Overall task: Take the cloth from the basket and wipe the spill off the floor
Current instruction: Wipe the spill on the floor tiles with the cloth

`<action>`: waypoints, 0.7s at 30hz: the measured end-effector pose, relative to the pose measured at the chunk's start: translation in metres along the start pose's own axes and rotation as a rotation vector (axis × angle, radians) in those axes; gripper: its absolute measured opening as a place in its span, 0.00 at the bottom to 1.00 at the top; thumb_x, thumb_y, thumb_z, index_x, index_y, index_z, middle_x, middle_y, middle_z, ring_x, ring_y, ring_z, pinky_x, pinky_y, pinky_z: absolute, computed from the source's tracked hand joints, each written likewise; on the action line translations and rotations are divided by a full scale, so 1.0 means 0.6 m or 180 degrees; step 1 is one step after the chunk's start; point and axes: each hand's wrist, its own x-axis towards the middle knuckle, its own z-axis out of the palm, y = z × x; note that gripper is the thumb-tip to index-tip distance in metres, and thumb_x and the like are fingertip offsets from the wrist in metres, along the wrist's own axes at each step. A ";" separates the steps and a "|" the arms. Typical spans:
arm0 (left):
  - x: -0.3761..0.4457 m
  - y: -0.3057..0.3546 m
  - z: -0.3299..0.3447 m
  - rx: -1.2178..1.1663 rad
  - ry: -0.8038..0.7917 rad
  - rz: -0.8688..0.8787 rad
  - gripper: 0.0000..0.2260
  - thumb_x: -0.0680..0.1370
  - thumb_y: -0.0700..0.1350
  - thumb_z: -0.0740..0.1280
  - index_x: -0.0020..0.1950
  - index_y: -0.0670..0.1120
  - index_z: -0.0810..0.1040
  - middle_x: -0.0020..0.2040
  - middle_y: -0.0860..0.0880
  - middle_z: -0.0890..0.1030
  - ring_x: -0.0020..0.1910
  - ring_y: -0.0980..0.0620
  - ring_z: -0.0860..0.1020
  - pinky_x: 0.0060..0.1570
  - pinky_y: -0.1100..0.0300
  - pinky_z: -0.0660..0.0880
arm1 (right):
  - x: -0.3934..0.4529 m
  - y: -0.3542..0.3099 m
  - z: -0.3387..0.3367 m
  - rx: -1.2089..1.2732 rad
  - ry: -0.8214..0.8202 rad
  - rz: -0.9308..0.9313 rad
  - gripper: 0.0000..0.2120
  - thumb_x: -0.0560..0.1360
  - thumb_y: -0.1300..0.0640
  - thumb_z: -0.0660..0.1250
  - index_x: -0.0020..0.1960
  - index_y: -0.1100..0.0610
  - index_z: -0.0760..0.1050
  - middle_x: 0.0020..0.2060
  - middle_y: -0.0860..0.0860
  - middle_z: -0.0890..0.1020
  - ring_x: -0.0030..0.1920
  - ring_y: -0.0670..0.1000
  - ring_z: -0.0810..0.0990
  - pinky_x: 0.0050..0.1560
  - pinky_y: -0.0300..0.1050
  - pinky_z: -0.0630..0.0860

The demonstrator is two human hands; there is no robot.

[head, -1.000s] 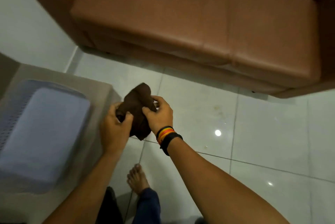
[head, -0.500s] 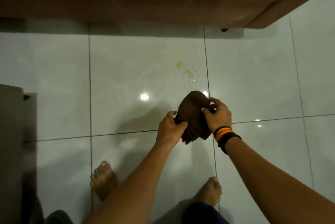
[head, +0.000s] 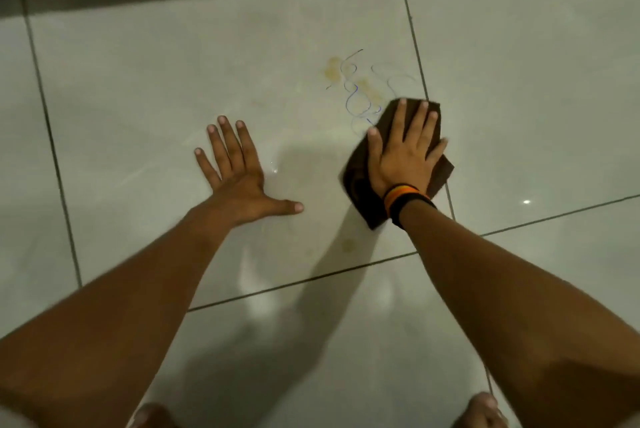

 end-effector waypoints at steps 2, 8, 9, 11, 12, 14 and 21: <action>0.006 -0.003 -0.005 0.0030 -0.0145 0.0024 0.80 0.53 0.82 0.71 0.78 0.44 0.19 0.77 0.39 0.17 0.77 0.37 0.19 0.72 0.33 0.23 | 0.023 -0.063 0.010 0.0016 0.0186 -0.0100 0.34 0.83 0.38 0.47 0.85 0.52 0.50 0.84 0.61 0.54 0.84 0.63 0.52 0.79 0.73 0.51; -0.001 0.011 -0.048 0.0067 -0.0775 -0.0144 0.83 0.53 0.73 0.80 0.70 0.45 0.12 0.64 0.42 0.08 0.67 0.37 0.11 0.69 0.32 0.21 | -0.110 0.028 0.006 -0.0377 -0.0448 -0.1802 0.32 0.84 0.38 0.49 0.84 0.47 0.50 0.85 0.56 0.53 0.84 0.59 0.52 0.80 0.68 0.54; -0.004 0.015 -0.051 0.0105 -0.0802 -0.0222 0.83 0.54 0.73 0.80 0.69 0.45 0.11 0.64 0.42 0.08 0.68 0.36 0.11 0.70 0.32 0.22 | -0.111 0.067 -0.009 -0.0427 -0.0513 -0.1591 0.31 0.84 0.39 0.49 0.84 0.47 0.51 0.85 0.56 0.53 0.84 0.60 0.52 0.80 0.68 0.55; -0.004 0.017 -0.050 0.0140 -0.0838 -0.0289 0.82 0.54 0.72 0.80 0.68 0.45 0.10 0.64 0.41 0.07 0.69 0.35 0.12 0.69 0.33 0.20 | -0.059 0.110 -0.031 -0.0421 -0.0482 -0.0848 0.31 0.84 0.40 0.49 0.85 0.49 0.51 0.85 0.57 0.53 0.84 0.61 0.52 0.80 0.68 0.55; -0.002 0.015 -0.049 0.0095 -0.0839 -0.0291 0.82 0.54 0.72 0.80 0.67 0.46 0.10 0.64 0.41 0.07 0.68 0.36 0.11 0.66 0.35 0.18 | -0.016 0.105 -0.035 -0.0382 -0.0388 -0.0464 0.31 0.84 0.40 0.48 0.85 0.50 0.50 0.85 0.58 0.53 0.84 0.61 0.51 0.80 0.69 0.54; 0.001 0.009 -0.049 0.0047 -0.0828 -0.0239 0.83 0.54 0.73 0.80 0.66 0.47 0.08 0.64 0.42 0.07 0.64 0.39 0.08 0.61 0.39 0.14 | 0.082 0.049 -0.044 -0.0157 -0.0118 0.0049 0.32 0.85 0.40 0.47 0.85 0.51 0.49 0.85 0.59 0.51 0.84 0.62 0.49 0.80 0.71 0.52; -0.001 0.011 -0.050 0.0085 -0.0834 -0.0240 0.81 0.56 0.72 0.79 0.71 0.45 0.12 0.68 0.41 0.09 0.69 0.37 0.11 0.71 0.33 0.20 | 0.096 -0.147 -0.014 -0.0404 -0.0142 -0.1694 0.30 0.84 0.41 0.50 0.84 0.50 0.53 0.84 0.57 0.56 0.84 0.61 0.53 0.81 0.68 0.53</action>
